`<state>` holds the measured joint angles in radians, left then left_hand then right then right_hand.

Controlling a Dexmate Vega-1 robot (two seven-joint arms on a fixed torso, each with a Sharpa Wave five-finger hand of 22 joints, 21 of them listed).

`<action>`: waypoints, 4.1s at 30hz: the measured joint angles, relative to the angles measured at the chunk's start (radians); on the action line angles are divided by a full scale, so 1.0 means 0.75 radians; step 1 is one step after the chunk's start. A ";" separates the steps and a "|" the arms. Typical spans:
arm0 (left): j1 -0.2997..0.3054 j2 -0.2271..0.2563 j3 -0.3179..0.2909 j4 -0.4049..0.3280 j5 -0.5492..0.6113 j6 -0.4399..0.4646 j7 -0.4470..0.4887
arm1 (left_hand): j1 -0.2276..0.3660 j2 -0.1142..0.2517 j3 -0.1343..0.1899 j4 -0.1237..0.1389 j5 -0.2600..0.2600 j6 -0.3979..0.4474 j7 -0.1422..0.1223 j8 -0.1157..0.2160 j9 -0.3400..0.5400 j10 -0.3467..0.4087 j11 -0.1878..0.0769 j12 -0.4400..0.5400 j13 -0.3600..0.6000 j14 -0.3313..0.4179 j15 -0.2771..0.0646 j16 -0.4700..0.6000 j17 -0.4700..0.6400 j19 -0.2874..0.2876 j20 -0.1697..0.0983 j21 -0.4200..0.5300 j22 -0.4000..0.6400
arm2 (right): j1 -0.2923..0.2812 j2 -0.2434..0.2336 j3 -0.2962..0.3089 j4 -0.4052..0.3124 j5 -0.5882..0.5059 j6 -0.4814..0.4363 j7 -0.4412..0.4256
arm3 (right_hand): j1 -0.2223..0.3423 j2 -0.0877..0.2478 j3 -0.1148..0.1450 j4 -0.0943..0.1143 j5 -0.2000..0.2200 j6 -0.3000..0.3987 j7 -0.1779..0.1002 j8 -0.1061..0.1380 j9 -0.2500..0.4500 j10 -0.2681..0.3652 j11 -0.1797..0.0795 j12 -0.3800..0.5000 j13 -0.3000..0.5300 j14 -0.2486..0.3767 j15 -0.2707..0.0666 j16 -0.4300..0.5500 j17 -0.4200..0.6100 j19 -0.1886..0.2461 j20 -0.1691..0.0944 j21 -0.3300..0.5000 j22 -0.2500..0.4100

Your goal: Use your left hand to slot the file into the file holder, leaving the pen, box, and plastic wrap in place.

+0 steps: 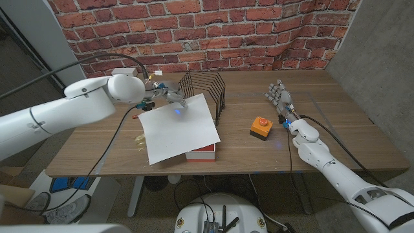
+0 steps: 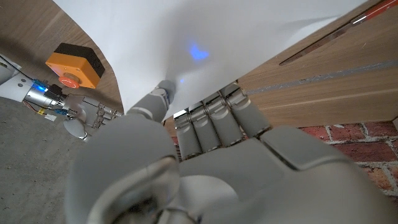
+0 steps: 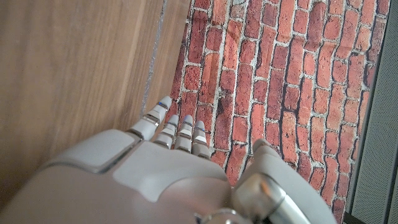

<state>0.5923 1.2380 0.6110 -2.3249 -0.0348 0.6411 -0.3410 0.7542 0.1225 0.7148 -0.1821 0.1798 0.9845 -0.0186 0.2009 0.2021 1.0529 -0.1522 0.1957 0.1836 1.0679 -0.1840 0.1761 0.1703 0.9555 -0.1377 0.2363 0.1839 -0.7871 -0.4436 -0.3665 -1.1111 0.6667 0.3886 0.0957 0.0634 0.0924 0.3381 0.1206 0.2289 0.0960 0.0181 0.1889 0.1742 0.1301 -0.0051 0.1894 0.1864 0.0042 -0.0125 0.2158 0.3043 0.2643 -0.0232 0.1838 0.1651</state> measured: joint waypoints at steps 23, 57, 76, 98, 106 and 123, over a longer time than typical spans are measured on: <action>0.093 -0.022 -0.117 -0.009 0.237 -0.147 -0.050 | 0.000 0.000 0.000 0.000 0.000 0.007 -0.007 0.000 0.000 0.000 0.001 -0.005 0.007 -0.010 0.005 0.000 0.000 -0.011 0.003 0.000 0.000 | 0.015 0.012 -0.005 0.022 -0.001 -0.004 -0.001 | 0.000 0.000 0.000 0.000 -0.006 0.007 0.007 0.000 0.000 0.000 0.000 0.000 0.000 0.000 0.000 0.000 0.000 0.000 0.000 0.000 0.000; -0.059 -0.098 -0.162 0.060 0.253 -0.290 -0.311 | -0.007 0.007 0.000 0.000 0.000 0.004 -0.018 0.000 0.001 0.004 -0.002 -0.005 0.007 -0.024 0.009 0.000 -0.001 -0.011 0.003 0.000 0.006 | 0.013 0.011 0.001 0.033 0.007 0.004 0.019 | 0.000 0.000 0.005 -0.005 -0.006 0.007 0.007 0.000 0.000 0.000 0.000 0.000 0.000 0.000 0.000 0.006 0.000 0.007 -0.007 0.000 0.000; -0.191 -0.129 -0.135 0.100 0.256 -0.382 -0.505 | -0.007 0.007 0.000 0.000 0.000 0.004 -0.018 -0.001 0.000 0.004 -0.001 -0.005 0.006 -0.024 0.009 0.000 -0.001 -0.011 0.003 0.000 0.006 | -0.036 -0.010 0.008 -0.034 0.014 0.015 0.012 | 0.000 0.000 0.010 -0.011 -0.006 0.007 0.007 0.000 0.000 0.000 0.000 0.000 0.000 0.000 0.000 0.010 0.006 0.014 -0.015 0.000 0.000; -0.320 -0.150 -0.128 0.115 0.291 -0.486 -0.665 | -0.007 0.007 0.000 0.000 0.000 0.004 -0.018 -0.001 0.000 0.003 -0.002 -0.005 0.006 -0.024 0.009 0.000 -0.001 -0.011 0.003 0.000 0.006 | -0.082 -0.036 0.008 -0.118 -0.021 0.011 -0.053 | 0.000 0.000 0.016 -0.016 -0.006 0.007 0.007 0.000 0.000 0.017 -0.007 0.000 0.000 0.012 -0.022 0.010 -0.004 -0.003 -0.022 0.000 0.000; -0.337 -0.153 -0.140 0.116 0.323 -0.531 -0.673 | -0.007 0.007 0.000 0.000 0.000 0.004 -0.018 -0.001 0.000 0.002 -0.002 -0.005 0.006 -0.024 0.009 0.000 -0.001 -0.011 0.003 0.000 0.006 | -0.093 -0.039 0.008 -0.133 -0.022 0.009 -0.062 | 0.000 0.000 0.016 -0.016 -0.006 0.007 0.007 0.000 -0.001 0.017 -0.007 0.000 0.000 0.012 -0.022 0.010 -0.004 -0.003 -0.022 0.000 0.000; -0.314 -0.144 -0.190 0.096 0.409 -0.596 -0.618 | -0.007 0.007 0.000 0.000 0.000 0.004 -0.018 0.007 0.000 0.000 0.000 -0.005 0.006 -0.024 0.009 0.000 -0.001 -0.020 0.006 0.000 0.006 | -0.099 -0.041 0.008 -0.143 -0.023 0.001 -0.069 | 0.000 0.000 0.016 -0.016 -0.016 0.007 0.007 0.000 0.001 0.017 -0.007 0.000 0.000 0.012 -0.022 0.010 -0.004 -0.003 -0.022 0.000 0.000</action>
<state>0.3566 1.1298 0.4682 -2.2532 0.2723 0.1944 -0.8045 0.7489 0.1276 0.7146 -0.1821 0.1797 0.9873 -0.0321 0.2064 0.2022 1.0532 -0.1524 0.1922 0.1883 1.0503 -0.1768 0.1761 0.1698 0.9407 -0.1330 0.2364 0.1883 -0.8614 -0.4747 -0.3607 -1.2187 0.6493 0.3893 0.0440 0.0634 0.0924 0.3501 0.1085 0.2173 0.1014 0.0235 0.1889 0.1749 0.1428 -0.0105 0.1894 0.1865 0.0132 -0.0287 0.2234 0.3017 0.2623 -0.0394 0.1838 0.1651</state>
